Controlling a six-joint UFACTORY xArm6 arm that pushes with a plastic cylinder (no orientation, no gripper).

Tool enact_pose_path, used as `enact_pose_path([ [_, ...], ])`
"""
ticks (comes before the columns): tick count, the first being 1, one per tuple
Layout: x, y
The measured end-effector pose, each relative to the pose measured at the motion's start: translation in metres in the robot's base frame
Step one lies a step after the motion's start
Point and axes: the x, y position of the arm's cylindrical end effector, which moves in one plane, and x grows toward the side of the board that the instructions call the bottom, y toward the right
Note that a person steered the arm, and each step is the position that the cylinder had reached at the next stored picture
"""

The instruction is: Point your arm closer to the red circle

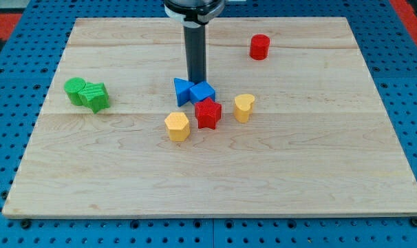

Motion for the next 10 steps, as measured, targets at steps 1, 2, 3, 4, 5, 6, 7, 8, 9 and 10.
enact_pose_path([
  [1,-0.011,0.039],
  [2,-0.012,0.062],
  [3,-0.012,0.085],
  [4,-0.012,0.098],
  [5,-0.012,0.109],
  [6,-0.012,0.122],
  [7,-0.003,0.143],
  [8,-0.003,0.167],
  [9,-0.003,0.185],
  [10,-0.003,0.195],
])
